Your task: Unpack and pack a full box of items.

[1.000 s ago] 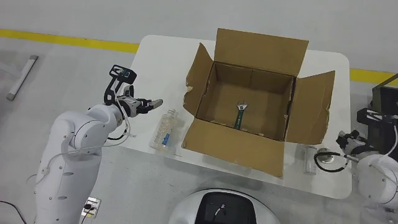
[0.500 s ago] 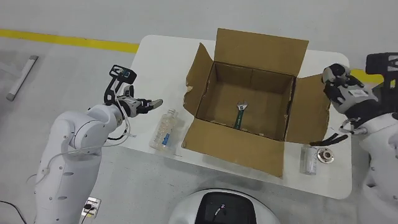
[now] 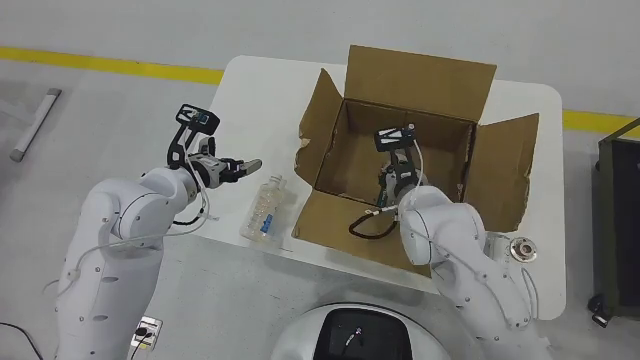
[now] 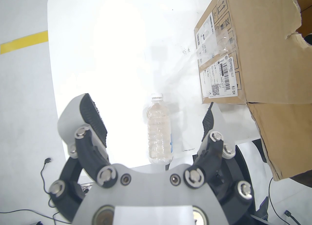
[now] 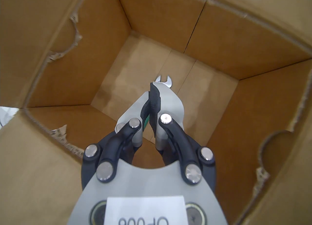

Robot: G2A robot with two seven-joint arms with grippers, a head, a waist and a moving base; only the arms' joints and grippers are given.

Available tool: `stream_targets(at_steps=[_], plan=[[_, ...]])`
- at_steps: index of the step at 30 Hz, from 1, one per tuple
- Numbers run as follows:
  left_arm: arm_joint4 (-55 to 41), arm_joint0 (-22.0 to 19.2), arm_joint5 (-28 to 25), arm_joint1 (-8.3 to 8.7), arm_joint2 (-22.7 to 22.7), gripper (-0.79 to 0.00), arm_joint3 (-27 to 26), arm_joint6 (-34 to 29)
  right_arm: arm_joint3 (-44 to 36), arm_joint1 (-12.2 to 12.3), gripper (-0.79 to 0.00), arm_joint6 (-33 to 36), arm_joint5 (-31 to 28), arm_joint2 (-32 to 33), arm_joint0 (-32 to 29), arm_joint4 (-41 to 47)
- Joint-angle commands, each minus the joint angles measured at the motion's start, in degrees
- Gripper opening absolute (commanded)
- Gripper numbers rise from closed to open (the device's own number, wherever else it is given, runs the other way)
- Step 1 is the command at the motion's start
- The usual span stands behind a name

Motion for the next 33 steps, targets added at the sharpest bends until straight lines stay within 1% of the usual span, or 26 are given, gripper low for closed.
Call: stream_targets(at_steps=[1,12,14,15,17,21,22,24,25,26,27,29,30,31,33], plan=[[0.00,0.00,0.00,0.00,0.00,0.000,0.00,0.00,2.83,-0.36,-0.785,-0.46,1.09,-0.55,0.87,-0.16],[0.00,0.00,0.00,0.00,0.00,0.000,0.00,0.00,2.83,-0.36,-0.785,-0.46,1.09,-0.55,0.87,-0.16],[0.00,0.00,0.00,0.00,0.00,0.000,0.00,0.00,3.50,-0.45,-0.785,-1.75,0.99,0.18,0.33,1.42],[0.00,0.00,0.00,0.00,0.00,0.000,0.00,0.00,4.56,-0.60,-0.785,-1.41,2.09,0.81,0.45,2.70],[0.00,0.00,0.00,0.00,0.00,0.000,0.00,0.00,7.57,-1.09,-0.785,0.73,4.78,0.97,1.99,4.29],[0.00,0.00,0.00,0.00,0.00,0.000,0.00,0.00,14.12,-2.52,-0.785,6.59,9.63,-1.10,7.48,6.70],[0.00,0.00,0.00,0.00,0.00,0.000,0.00,0.00,15.92,-2.90,-0.785,7.63,10.15,-1.84,9.07,6.96],[0.00,0.00,0.00,0.00,0.00,0.000,0.00,0.00,19.80,-3.70,-0.785,7.45,10.34,-3.06,11.50,6.95],[0.00,0.00,0.00,0.00,0.00,0.000,0.00,0.00,21.49,-4.12,-0.730,7.27,10.52,-3.64,12.56,6.68],[0.00,0.00,0.00,0.00,0.00,0.000,0.00,0.00,23.32,-4.54,-0.714,7.37,10.42,-4.20,13.55,6.28],[0.00,0.00,0.00,0.00,0.00,0.000,0.00,0.00,24.85,-4.97,-0.720,7.23,10.56,-4.29,14.46,6.49],[0.00,0.00,0.00,0.00,0.00,0.000,0.00,0.00,27.45,-5.77,-0.686,7.21,10.57,-4.61,15.89,6.36],[0.00,0.00,0.00,0.00,0.00,0.000,0.00,0.00,28.63,-6.12,-0.597,7.26,10.53,-4.74,16.54,5.87],[0.00,0.00,0.00,0.00,0.00,0.000,0.00,0.00,29.57,-6.48,-0.563,7.30,10.49,-4.80,17.06,5.53],[0.00,0.00,0.00,0.00,0.00,0.000,0.00,0.00,30.92,-7.12,-0.529,7.60,10.18,-4.70,17.80,5.10]])
